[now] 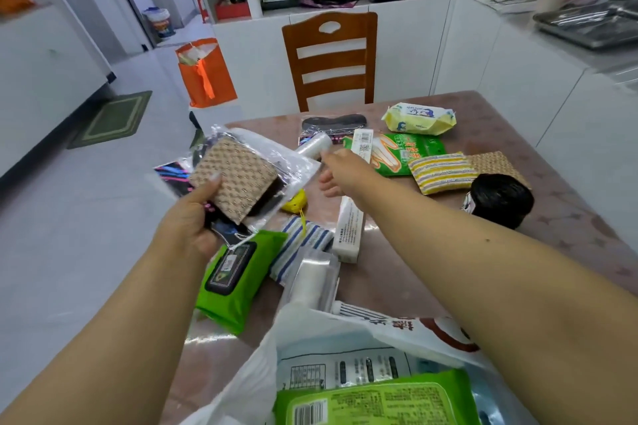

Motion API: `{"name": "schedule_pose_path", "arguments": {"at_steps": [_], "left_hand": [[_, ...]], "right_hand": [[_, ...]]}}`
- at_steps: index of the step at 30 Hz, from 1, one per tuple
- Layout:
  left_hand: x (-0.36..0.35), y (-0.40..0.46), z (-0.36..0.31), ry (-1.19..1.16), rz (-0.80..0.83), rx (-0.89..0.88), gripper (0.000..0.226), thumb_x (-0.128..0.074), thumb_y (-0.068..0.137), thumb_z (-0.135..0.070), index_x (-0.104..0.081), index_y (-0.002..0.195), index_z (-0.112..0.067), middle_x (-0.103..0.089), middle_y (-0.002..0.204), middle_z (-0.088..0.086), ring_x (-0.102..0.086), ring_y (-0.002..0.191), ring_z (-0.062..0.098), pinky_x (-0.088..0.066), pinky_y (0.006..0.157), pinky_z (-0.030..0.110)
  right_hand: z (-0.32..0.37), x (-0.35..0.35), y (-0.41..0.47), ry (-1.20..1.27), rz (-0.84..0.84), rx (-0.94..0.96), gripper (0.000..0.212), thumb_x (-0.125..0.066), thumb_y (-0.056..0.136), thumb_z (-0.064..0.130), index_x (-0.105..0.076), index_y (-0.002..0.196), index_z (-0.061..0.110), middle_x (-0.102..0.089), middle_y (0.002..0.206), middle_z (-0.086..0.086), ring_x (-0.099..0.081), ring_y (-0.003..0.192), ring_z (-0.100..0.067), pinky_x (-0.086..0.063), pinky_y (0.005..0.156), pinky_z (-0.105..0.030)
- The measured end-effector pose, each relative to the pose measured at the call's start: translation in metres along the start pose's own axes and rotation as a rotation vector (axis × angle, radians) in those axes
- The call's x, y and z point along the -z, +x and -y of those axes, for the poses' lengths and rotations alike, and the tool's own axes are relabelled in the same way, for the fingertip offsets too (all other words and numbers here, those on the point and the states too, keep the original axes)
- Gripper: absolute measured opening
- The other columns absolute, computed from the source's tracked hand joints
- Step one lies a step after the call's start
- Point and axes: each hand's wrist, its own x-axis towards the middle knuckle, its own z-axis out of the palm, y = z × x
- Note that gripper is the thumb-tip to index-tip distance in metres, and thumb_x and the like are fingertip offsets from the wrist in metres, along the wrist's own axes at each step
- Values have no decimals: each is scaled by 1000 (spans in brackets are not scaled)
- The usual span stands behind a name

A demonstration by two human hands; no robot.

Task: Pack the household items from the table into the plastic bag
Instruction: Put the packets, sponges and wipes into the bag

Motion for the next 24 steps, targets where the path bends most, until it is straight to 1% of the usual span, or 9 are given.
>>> {"name": "schedule_pose_path", "arguments": {"at_steps": [2, 5, 8, 10, 12, 15, 18, 22, 24], "left_hand": [[10, 3, -11, -12, -22, -22, 20, -59, 91, -13, -62, 109, -7, -73, 108, 14, -71, 96, 30, -49, 66, 68], [20, 5, -13, -36, -50, -37, 36, -60, 90, -13, -58, 126, -8, -69, 120, 13, -67, 107, 30, -46, 76, 69], [30, 8, -9, -62, -39, -19, 41, -62, 89, -15, -56, 129, -9, -68, 120, 14, -67, 106, 33, -45, 76, 72], [37, 10, -6, -81, -54, 5, 43, -63, 87, -15, -56, 130, -9, -68, 120, 14, -67, 105, 35, -43, 79, 74], [43, 11, -3, -95, -72, 8, 44, -64, 87, -14, -56, 130, -9, -68, 120, 15, -67, 106, 35, -43, 80, 74], [48, 12, 0, -100, -103, 5, 44, -64, 87, -14, -56, 130, -9, -69, 119, 15, -67, 105, 34, -44, 77, 74], [47, 10, 3, -51, -140, 18, 31, -64, 88, -14, -61, 118, -9, -73, 109, 14, -70, 98, 32, -46, 69, 73], [43, 5, 7, 33, -169, 25, 11, -65, 87, -12, -62, 98, -10, -76, 94, 10, -72, 89, 30, -52, 61, 68], [40, 4, 9, 69, -188, 22, 10, -64, 88, -9, -61, 97, -9, -74, 98, 12, -70, 91, 30, -56, 65, 61]], "right_hand": [[-14, -12, 9, -72, 13, -26, 32, -45, 100, 23, -53, 117, -3, -51, 78, -12, -51, 65, -21, -45, 59, -29], [-35, -30, 20, -481, 135, 7, 21, -54, 95, 26, -55, 83, 10, -55, 80, -7, -55, 83, -27, -46, 71, -31], [-49, -49, 18, -936, 213, 54, 40, -60, 92, 30, -54, 125, 9, -59, 126, -11, -55, 114, -30, -45, 90, -29], [-61, -58, 26, -1081, 207, -24, 61, -71, 82, 34, -46, 132, 11, -57, 130, -11, -57, 114, -31, -48, 94, -33], [-68, -64, 30, -1175, 188, -90, 64, -74, 77, 30, -45, 132, 12, -57, 126, -10, -57, 114, -31, -48, 96, -38], [-68, -57, 35, -1189, 274, -135, 37, -68, 80, 29, -61, 113, 15, -64, 119, -7, -64, 102, -27, -51, 92, -37], [-52, -43, 25, -1089, 313, -163, 42, -70, 84, 30, -61, 119, 8, -62, 110, -7, -62, 88, -24, -52, 76, -31], [-1, -3, 8, -883, 193, -105, 49, -66, 89, 14, -49, 133, 1, -55, 131, -15, -55, 120, -31, -45, 103, -36], [26, 23, 2, -755, 50, -53, 47, -71, 84, 15, -53, 125, 1, -61, 122, -15, -61, 110, -31, -50, 98, -41]]}}
